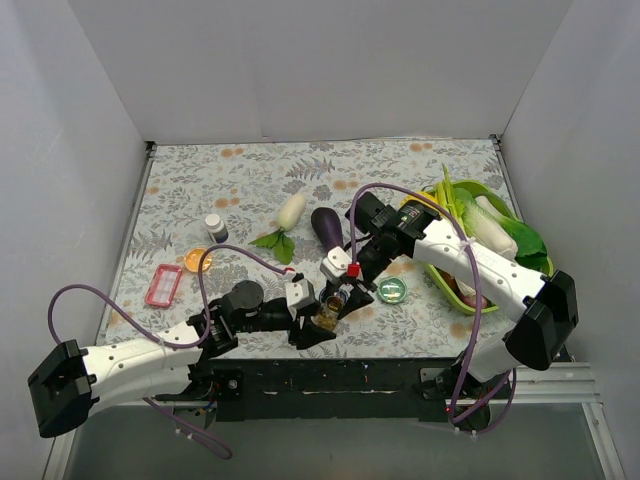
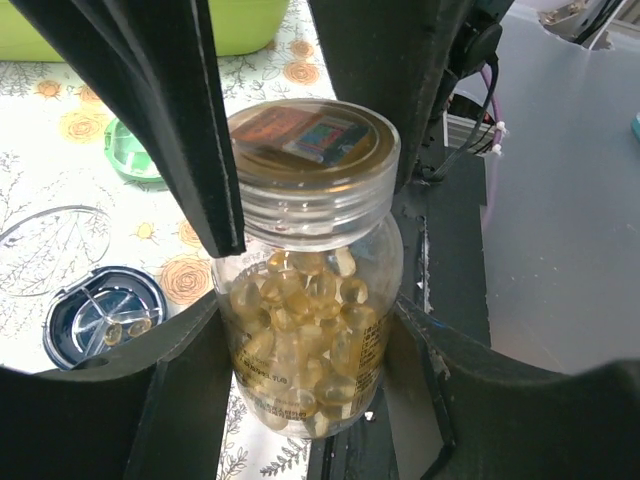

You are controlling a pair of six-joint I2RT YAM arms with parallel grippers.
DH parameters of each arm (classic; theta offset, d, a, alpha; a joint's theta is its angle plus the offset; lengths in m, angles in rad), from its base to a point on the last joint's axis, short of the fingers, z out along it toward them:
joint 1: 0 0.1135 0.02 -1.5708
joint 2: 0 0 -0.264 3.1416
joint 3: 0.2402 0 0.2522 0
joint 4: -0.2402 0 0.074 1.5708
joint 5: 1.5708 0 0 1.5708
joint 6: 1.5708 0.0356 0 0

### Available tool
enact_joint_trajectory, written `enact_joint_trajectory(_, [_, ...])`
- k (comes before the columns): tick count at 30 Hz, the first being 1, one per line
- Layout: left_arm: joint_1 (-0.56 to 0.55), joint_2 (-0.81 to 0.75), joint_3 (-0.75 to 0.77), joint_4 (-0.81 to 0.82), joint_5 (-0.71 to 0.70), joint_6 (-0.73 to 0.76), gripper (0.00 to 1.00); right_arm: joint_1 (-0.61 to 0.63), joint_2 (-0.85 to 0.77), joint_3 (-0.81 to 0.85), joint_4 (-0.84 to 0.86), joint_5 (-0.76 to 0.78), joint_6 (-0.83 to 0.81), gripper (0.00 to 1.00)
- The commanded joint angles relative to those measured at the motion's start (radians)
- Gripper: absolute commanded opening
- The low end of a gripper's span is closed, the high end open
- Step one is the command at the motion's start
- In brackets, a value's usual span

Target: Sort the pills into containers

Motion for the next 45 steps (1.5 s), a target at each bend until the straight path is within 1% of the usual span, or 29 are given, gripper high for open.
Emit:
enact_joint_trajectory(1, [0.004,-0.012,0.047,0.016,-0.003,0.022,0.00,0.012,0.005,0.040,0.009,0.028,0.081,0.46])
enact_joint_trajectory(4, [0.002,-0.029,0.051,0.019,-0.060,0.028,0.00,0.013,0.012,0.037,0.064,0.051,0.206,0.35])
enact_joint_trajectory(5, [0.004,-0.034,0.056,0.021,-0.127,0.037,0.00,0.013,0.017,0.035,0.089,0.065,0.262,0.32])
enact_joint_trajectory(6, [0.004,-0.040,0.059,0.030,-0.164,0.042,0.00,0.013,0.021,0.037,0.115,0.097,0.402,0.29])
enact_joint_trajectory(7, [0.002,-0.040,0.065,0.039,-0.203,0.054,0.00,0.013,0.041,0.040,0.159,0.117,0.459,0.23])
enact_joint_trajectory(8, [0.002,-0.036,0.074,0.045,-0.306,0.065,0.00,0.013,0.057,0.055,0.169,0.135,0.509,0.21])
enact_joint_trajectory(9, [0.004,-0.017,0.099,0.063,-0.348,0.086,0.00,0.010,0.072,0.066,0.175,0.175,0.570,0.18])
enact_joint_trajectory(10, [0.002,0.000,0.113,0.074,-0.402,0.098,0.00,0.007,0.104,0.072,0.198,0.203,0.695,0.11])
enact_joint_trajectory(11, [0.002,0.016,0.125,0.090,-0.497,0.106,0.00,-0.011,0.113,0.069,0.228,0.226,0.777,0.08])
enact_joint_trajectory(13, [0.002,0.079,0.162,0.139,-0.583,0.126,0.00,-0.034,0.101,0.028,0.300,0.293,0.944,0.03])
enact_joint_trajectory(15, [0.002,0.125,0.182,0.195,-0.695,0.122,0.00,-0.071,0.074,-0.041,0.437,0.399,1.021,0.02])
enact_joint_trajectory(18, [0.002,0.205,0.219,0.228,-0.758,0.082,0.00,-0.129,0.072,-0.048,0.482,0.378,1.089,0.06])
enact_joint_trajectory(19, [0.001,0.219,0.223,0.235,-0.752,0.080,0.00,-0.142,0.074,-0.049,0.488,0.357,1.093,0.16])
enact_joint_trajectory(20, [0.001,0.240,0.223,0.254,-0.742,0.077,0.00,-0.162,0.072,-0.051,0.495,0.338,1.089,0.22])
enact_joint_trajectory(21, [0.002,0.244,0.223,0.254,-0.726,0.071,0.00,-0.169,0.071,-0.049,0.493,0.297,1.077,0.28])
enact_joint_trajectory(22, [0.001,0.245,0.220,0.252,-0.694,0.073,0.00,-0.177,0.068,-0.036,0.483,0.272,1.060,0.40])
enact_joint_trajectory(25, [0.001,0.225,0.202,0.216,-0.618,0.069,0.00,-0.198,0.051,0.001,0.422,0.192,0.956,0.62])
enact_joint_trajectory(27, [0.001,0.198,0.183,0.170,-0.553,0.076,0.00,-0.225,0.028,0.012,0.401,0.162,0.882,0.73])
enact_joint_trajectory(28, [0.001,0.190,0.182,0.147,-0.522,0.080,0.00,-0.234,-0.006,0.014,0.405,0.151,0.862,0.83])
enact_joint_trajectory(29, [0.002,0.181,0.182,0.101,-0.458,0.083,0.00,-0.252,-0.026,0.000,0.417,0.136,0.845,0.87])
enact_joint_trajectory(31, [0.002,0.153,0.176,0.064,-0.395,0.082,0.00,-0.264,-0.079,-0.012,0.427,0.100,0.781,0.91])
enact_joint_trajectory(33, [0.002,0.123,0.168,0.027,-0.334,0.077,0.00,-0.264,-0.103,-0.006,0.375,0.055,0.688,0.93])
enact_joint_trajectory(34, [0.002,0.113,0.166,0.015,-0.317,0.077,0.00,-0.264,-0.116,-0.002,0.312,0.039,0.587,0.93])
enact_joint_trajectory(36, [0.002,0.097,0.165,-0.015,-0.262,0.076,0.00,-0.266,-0.135,-0.009,0.266,0.002,0.491,0.93])
enact_joint_trajectory(37, [0.002,0.086,0.165,-0.022,-0.242,0.079,0.00,-0.265,-0.158,-0.020,0.241,-0.006,0.400,0.93])
enact_joint_trajectory(39, [0.002,0.073,0.171,-0.042,-0.150,0.083,0.00,-0.264,-0.187,-0.069,0.223,-0.042,0.298,0.94])
enact_joint_trajectory(40, [0.002,0.072,0.176,-0.048,-0.118,0.088,0.00,-0.264,-0.213,-0.083,0.203,-0.067,0.159,0.95])
enact_joint_trajectory(42, [0.002,0.073,0.189,-0.068,-0.041,0.091,0.00,-0.266,-0.229,-0.108,0.093,-0.140,-0.018,0.96])
enact_joint_trajectory(45, [0.004,0.087,0.219,-0.100,0.022,0.097,0.00,-0.249,-0.158,-0.041,-0.072,-0.182,-0.167,0.98])
